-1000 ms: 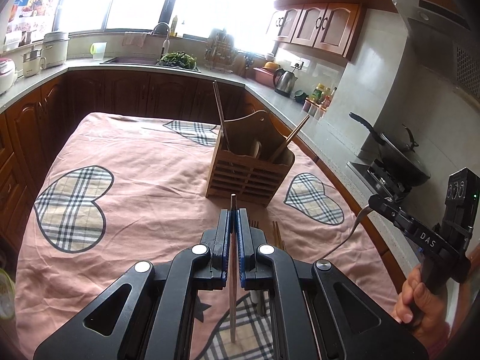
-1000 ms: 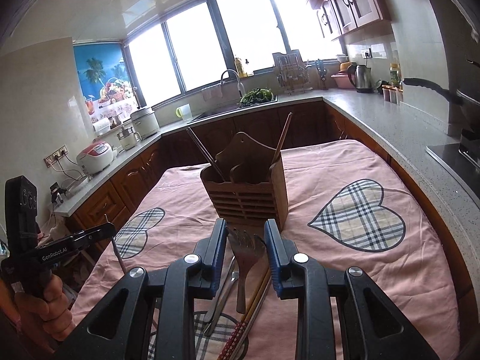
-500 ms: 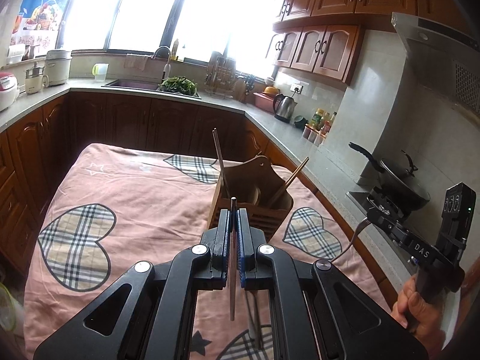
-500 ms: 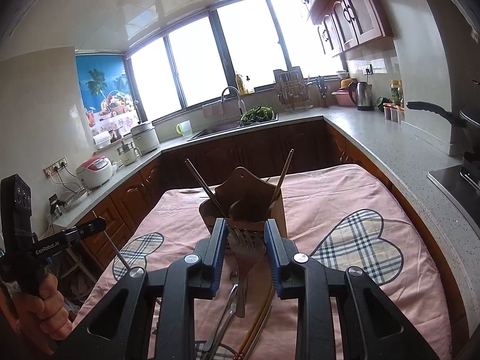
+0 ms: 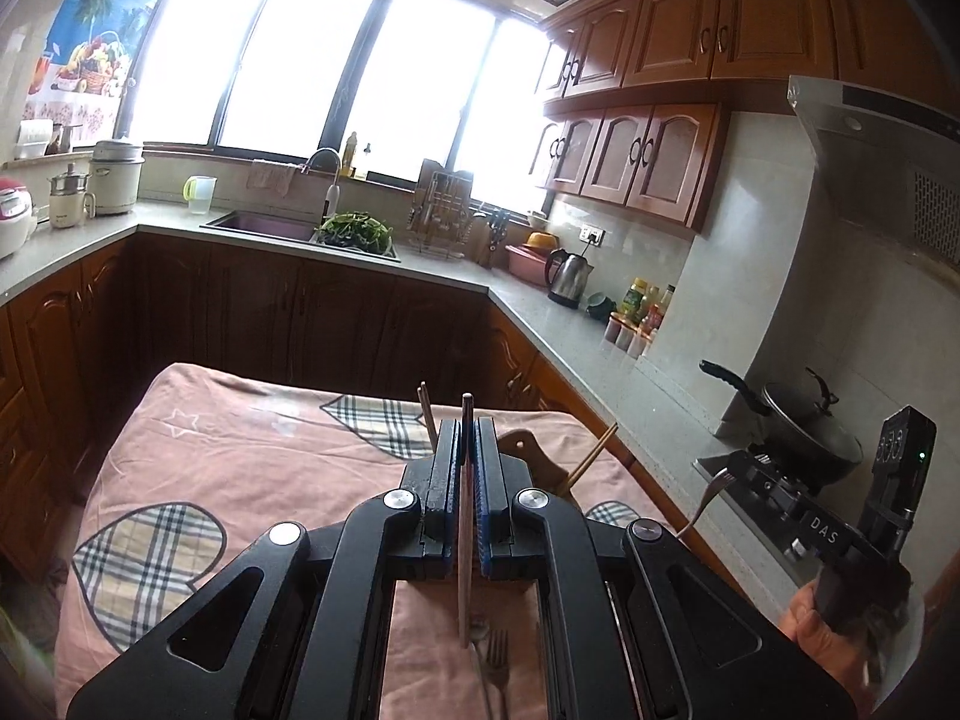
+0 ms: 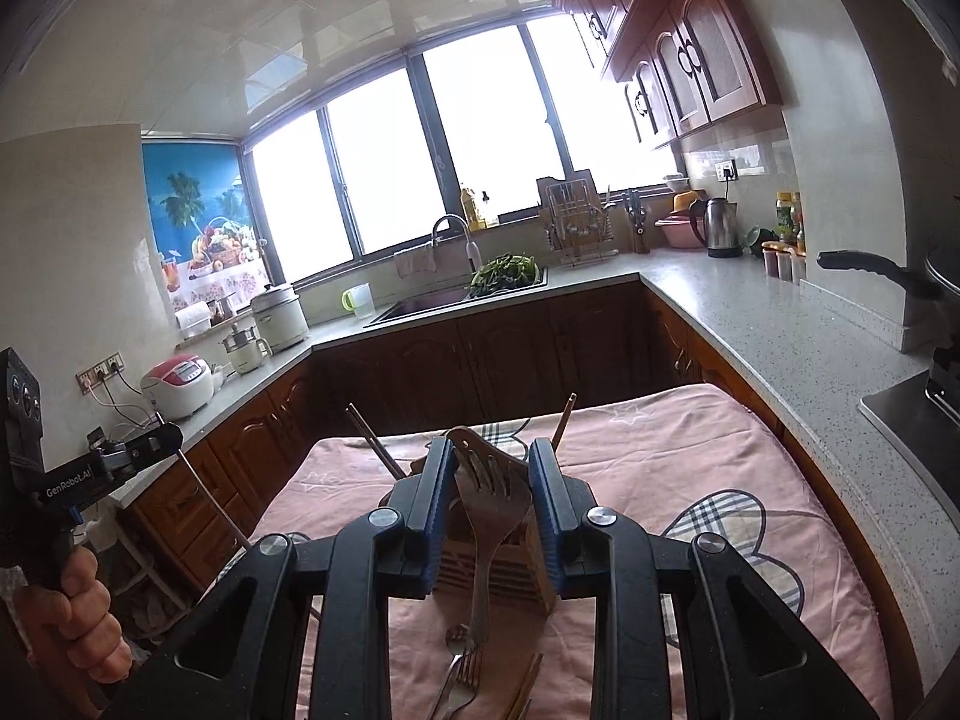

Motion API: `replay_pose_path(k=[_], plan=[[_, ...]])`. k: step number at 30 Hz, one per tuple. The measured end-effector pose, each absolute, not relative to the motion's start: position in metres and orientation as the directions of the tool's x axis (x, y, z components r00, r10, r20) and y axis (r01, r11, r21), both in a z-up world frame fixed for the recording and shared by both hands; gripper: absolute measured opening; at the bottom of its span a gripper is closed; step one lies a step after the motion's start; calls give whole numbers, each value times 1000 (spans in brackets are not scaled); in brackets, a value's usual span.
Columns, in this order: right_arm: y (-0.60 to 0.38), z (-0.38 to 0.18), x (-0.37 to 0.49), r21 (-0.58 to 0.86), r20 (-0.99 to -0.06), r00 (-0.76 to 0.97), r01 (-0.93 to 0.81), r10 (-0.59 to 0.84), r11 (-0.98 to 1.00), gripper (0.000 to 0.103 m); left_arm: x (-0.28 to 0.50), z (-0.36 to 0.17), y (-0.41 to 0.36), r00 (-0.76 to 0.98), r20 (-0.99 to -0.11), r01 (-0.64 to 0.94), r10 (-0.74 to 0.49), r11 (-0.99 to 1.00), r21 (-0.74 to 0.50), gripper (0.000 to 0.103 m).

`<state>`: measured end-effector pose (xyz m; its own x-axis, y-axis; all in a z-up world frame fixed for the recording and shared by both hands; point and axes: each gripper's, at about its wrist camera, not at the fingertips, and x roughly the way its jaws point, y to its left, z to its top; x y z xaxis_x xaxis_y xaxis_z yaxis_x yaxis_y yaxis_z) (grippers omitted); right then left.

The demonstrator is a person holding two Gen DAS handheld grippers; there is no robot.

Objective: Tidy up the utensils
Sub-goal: 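Lift the held fork and chopstick and carry them over the wooden holder, then lower the fork and chopstick into the holder and open both tools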

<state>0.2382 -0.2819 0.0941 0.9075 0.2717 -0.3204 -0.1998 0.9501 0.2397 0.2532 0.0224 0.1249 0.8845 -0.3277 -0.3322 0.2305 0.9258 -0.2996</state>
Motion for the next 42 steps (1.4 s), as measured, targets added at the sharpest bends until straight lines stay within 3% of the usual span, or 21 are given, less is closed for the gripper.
replay_pose_path(k=[13, 27, 42], plan=[[-280, 112, 299, 227, -260, 938, -170, 228, 959, 26, 322, 148, 5, 934, -229, 196, -273, 930, -311, 4], [-276, 42, 349, 260, -378, 902, -111, 207, 959, 26, 384, 60, -1, 900, -364, 99, -239, 926, -364, 4], [-267, 19, 363, 274, -449, 864, -107, 225, 956, 26, 398, 41, -22, 863, -432, 127, -262, 940, -317, 5]])
